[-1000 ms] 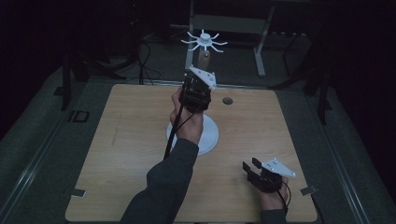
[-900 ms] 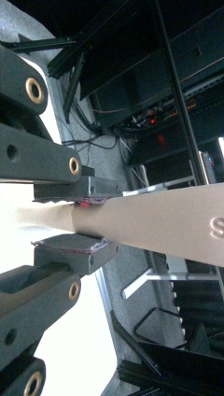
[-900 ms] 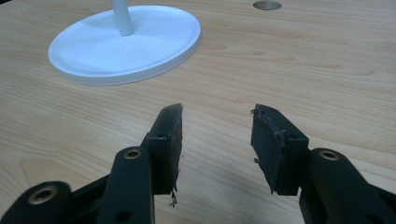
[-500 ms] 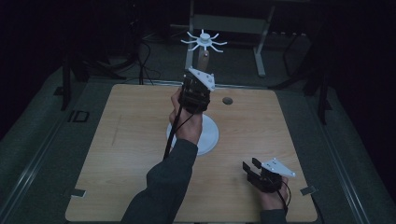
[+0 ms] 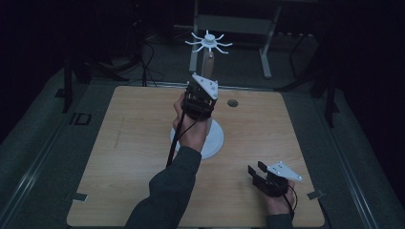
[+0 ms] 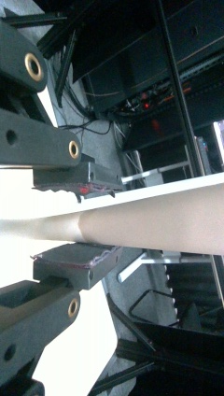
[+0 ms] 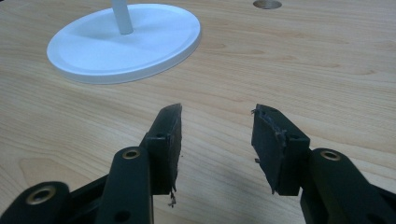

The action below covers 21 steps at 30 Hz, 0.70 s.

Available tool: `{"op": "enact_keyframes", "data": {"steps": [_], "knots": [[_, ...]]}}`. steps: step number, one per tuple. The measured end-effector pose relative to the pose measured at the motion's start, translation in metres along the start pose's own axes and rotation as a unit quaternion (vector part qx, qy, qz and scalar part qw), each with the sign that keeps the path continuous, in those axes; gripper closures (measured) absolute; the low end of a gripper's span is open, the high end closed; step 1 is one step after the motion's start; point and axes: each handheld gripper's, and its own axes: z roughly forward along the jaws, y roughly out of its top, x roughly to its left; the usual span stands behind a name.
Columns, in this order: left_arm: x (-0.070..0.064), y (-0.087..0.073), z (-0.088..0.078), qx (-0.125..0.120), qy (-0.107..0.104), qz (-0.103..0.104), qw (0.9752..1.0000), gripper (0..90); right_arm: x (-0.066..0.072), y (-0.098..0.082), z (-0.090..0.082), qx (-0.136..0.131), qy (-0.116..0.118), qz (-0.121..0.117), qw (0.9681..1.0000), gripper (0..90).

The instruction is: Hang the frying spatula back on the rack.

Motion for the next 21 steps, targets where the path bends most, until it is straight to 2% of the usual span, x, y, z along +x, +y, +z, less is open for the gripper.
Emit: {"op": "enact_keyframes", "data": {"steps": [6, 12, 18, 21], "knots": [[0.002, -0.002, -0.003, -0.005, -0.021, -0.006, 0.9998, 59.1, 0.0, 0.0, 0.0, 0.0, -0.001, -0.001, 1.0, 52.4], [0.003, -0.001, -0.01, -0.02, -0.045, -0.008, 0.9988, 53.4, 0.0, 0.0, 0.001, 0.0, -0.001, -0.003, 1.0, 51.9], [0.006, 0.0, -0.016, -0.033, -0.085, -0.01, 0.9958, 48.4, -0.001, 0.0, 0.0, 0.001, -0.001, -0.002, 1.0, 51.6], [0.009, 0.0, -0.018, -0.032, -0.101, -0.02, 0.9942, 46.8, -0.001, 0.0, 0.0, 0.001, -0.002, 0.0, 1.0, 51.2]]}}
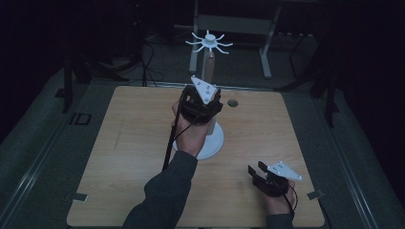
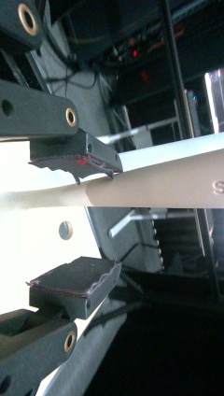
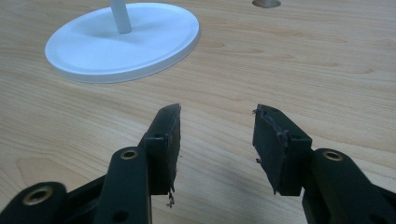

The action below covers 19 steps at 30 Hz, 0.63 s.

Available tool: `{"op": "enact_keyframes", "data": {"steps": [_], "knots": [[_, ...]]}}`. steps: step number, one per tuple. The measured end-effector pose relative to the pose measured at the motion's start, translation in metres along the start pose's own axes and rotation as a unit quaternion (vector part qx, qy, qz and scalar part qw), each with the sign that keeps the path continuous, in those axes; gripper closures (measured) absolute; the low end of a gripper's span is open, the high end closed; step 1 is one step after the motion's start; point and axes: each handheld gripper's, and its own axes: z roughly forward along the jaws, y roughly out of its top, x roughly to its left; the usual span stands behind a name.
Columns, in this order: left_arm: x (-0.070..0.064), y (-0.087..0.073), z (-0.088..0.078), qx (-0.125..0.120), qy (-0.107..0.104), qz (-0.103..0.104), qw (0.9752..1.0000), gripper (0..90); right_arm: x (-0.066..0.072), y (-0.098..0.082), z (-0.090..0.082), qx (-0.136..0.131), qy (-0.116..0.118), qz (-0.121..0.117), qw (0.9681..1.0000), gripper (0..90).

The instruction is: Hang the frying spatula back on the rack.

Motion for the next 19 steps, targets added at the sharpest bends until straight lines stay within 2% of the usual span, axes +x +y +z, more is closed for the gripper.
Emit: {"op": "enact_keyframes", "data": {"steps": [6, 11, 17, 19], "knots": [[0.006, 0.001, -0.008, -0.003, -0.016, -0.012, 0.9998, 45.8, -0.001, 0.0, 0.0, 0.0, 0.0, 0.001, 1.0, 50.8], [0.014, -0.002, -0.013, -0.004, -0.045, -0.026, 0.9986, 45.1, -0.002, 0.0, 0.0, 0.0, -0.002, 0.002, 1.0, 50.4], [0.032, -0.019, -0.021, -0.001, -0.086, -0.039, 0.9955, 45.2, -0.008, 0.001, -0.003, 0.0, -0.018, -0.001, 0.9998, 50.0], [0.039, -0.029, -0.024, 0.007, -0.099, -0.036, 0.9944, 45.2, -0.012, 0.001, -0.004, 0.003, -0.025, -0.001, 0.9997, 49.5]]}}
